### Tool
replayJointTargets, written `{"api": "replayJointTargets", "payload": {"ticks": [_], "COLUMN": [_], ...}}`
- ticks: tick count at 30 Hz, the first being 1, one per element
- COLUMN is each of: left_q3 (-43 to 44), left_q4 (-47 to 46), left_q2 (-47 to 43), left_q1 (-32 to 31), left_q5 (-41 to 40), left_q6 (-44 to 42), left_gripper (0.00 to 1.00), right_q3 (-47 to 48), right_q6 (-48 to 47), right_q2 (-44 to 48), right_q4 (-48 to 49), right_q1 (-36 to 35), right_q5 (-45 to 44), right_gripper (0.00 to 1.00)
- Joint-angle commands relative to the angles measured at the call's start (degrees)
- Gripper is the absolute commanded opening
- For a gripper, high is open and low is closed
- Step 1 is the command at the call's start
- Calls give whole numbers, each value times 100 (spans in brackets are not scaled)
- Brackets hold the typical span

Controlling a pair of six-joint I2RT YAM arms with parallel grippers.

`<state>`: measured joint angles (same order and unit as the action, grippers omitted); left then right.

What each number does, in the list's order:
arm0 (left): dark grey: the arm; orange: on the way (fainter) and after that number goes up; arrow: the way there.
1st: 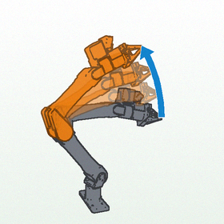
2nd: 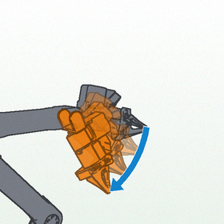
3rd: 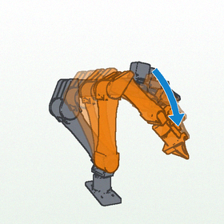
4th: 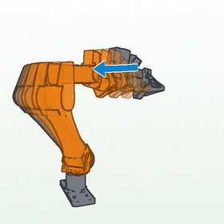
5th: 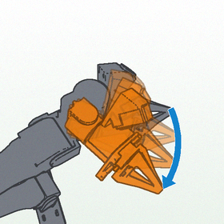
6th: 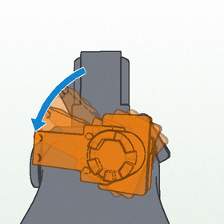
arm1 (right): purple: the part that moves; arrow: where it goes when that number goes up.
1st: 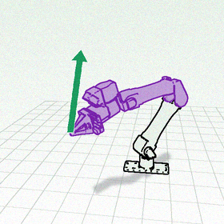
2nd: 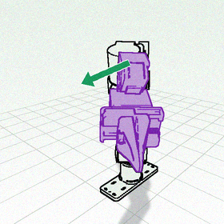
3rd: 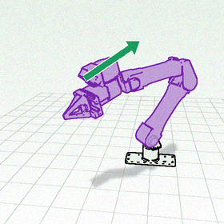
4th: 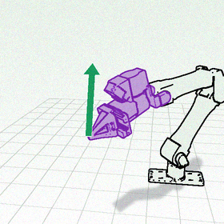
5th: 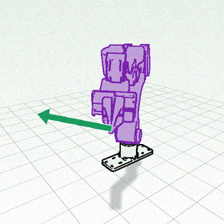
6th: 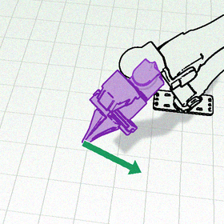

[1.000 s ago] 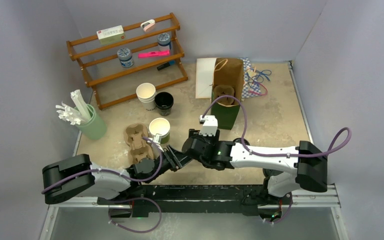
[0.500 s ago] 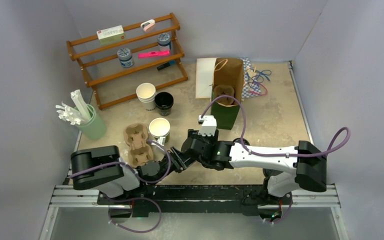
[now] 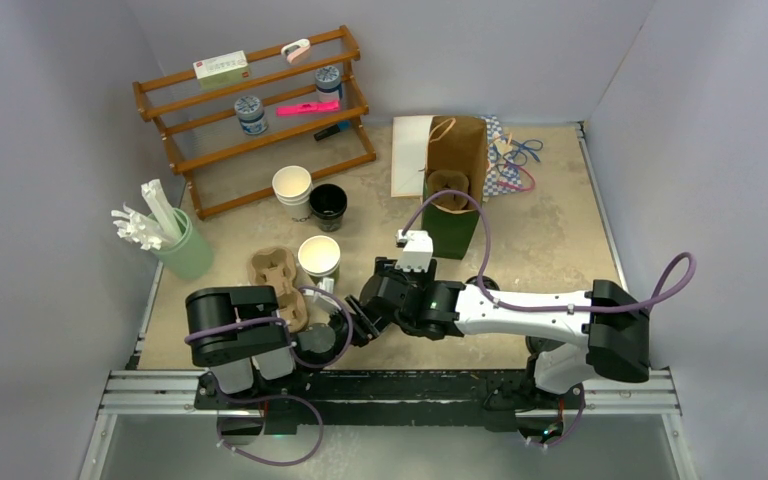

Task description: Pack the takeout coffee

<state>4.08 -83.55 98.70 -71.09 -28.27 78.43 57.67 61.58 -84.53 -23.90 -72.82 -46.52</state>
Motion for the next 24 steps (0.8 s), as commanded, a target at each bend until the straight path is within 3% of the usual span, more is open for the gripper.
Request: {"api": "replayJointTargets", "payload": {"ticks": [1, 5, 16, 24], "left_q3": [100, -12, -296, -216], "left_q4": [-1841, -1510, -1644, -1523], "left_q2": [-169, -301, -271, -573], "left_q1": [-37, 10, 809, 895], "left_q5": [-154, -270, 424, 788], "left_q6": [-164, 84, -13, -197], "left_gripper": [59, 59, 55, 58], "right_q3": [-353, -145, 646, 802], "right_q6": [696, 661, 111, -23], "right_q2": [-408, -590, -822, -874], "right_q4": [-475, -525, -668, -697], "right_q1": [-57, -50, 265, 328], "right_q5": [1298, 1215, 532, 508], "right_gripper": [45, 45, 45, 45]}}
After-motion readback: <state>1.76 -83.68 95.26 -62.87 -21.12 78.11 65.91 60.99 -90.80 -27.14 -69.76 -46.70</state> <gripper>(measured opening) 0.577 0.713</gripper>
